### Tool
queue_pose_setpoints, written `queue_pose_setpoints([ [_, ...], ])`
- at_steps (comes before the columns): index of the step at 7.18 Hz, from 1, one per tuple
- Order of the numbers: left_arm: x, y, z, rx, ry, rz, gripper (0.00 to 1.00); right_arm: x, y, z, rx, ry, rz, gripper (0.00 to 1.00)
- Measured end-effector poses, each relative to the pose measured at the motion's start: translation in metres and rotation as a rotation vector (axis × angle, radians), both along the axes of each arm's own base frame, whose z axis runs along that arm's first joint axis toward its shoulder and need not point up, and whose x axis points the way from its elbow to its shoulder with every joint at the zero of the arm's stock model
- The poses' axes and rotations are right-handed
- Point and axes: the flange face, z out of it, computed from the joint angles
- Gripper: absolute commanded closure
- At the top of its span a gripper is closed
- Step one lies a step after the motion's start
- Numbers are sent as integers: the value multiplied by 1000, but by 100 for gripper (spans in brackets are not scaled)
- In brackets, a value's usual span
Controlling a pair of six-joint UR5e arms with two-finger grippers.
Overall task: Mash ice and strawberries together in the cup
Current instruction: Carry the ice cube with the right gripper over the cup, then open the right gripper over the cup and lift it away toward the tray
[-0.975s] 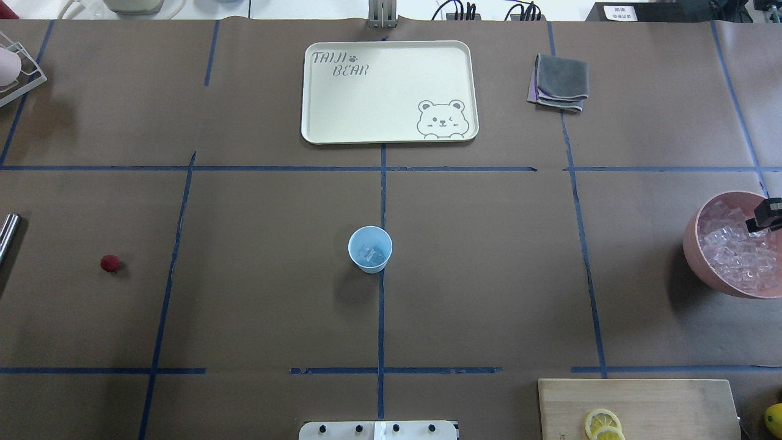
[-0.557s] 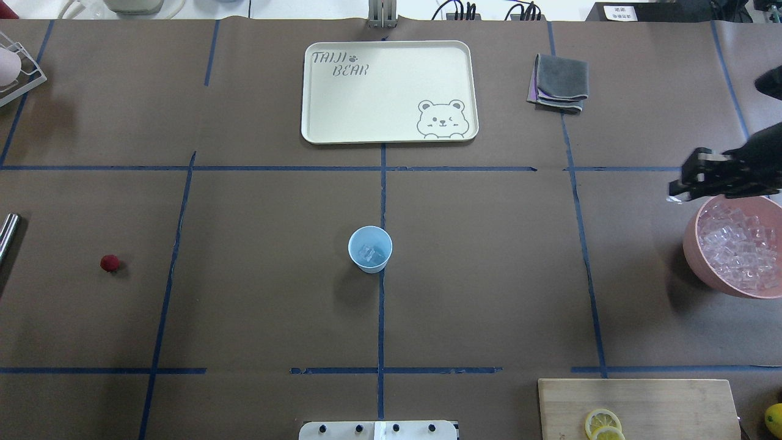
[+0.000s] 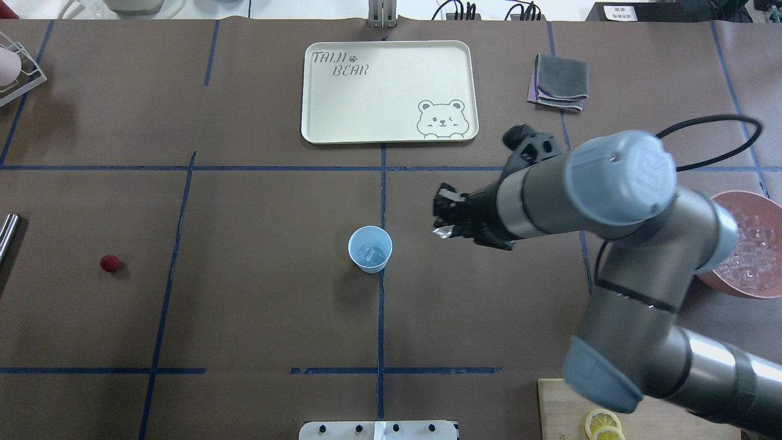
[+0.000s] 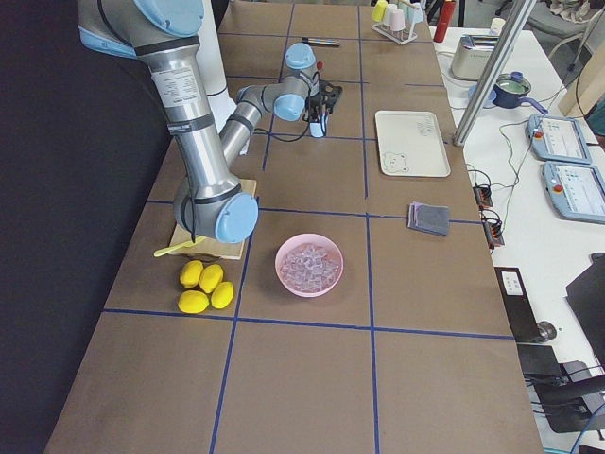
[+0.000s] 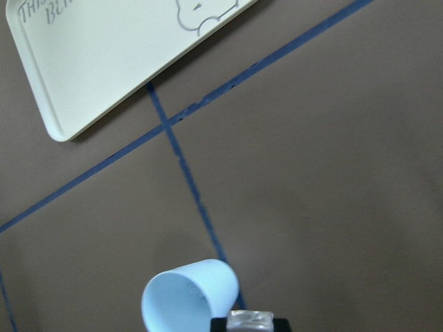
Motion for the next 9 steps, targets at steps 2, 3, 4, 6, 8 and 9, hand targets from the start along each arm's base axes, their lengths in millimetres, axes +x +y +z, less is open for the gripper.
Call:
queue_pose_setpoints([
  [2,0,0,1,-2,0,0,0,-64,8,-38,-20,-21,60,99],
  [3,0,1,2,-5,0,0,0,-90,7,-47,-16,-11,81,97],
  [4,0,1,3,-7,0,0,0,-110,6,-51,-14,3,91,95],
  [6,0,1,5,-11,-1,1,0,-124,7,-45,-13,29,91,94],
  [8,0,1,7,-14,-1,2,0,-126,6,-31,-19,52,91,61],
  [9,0,1,7,-14,-1,2,0,-127,6,-24,-22,64,90,1],
])
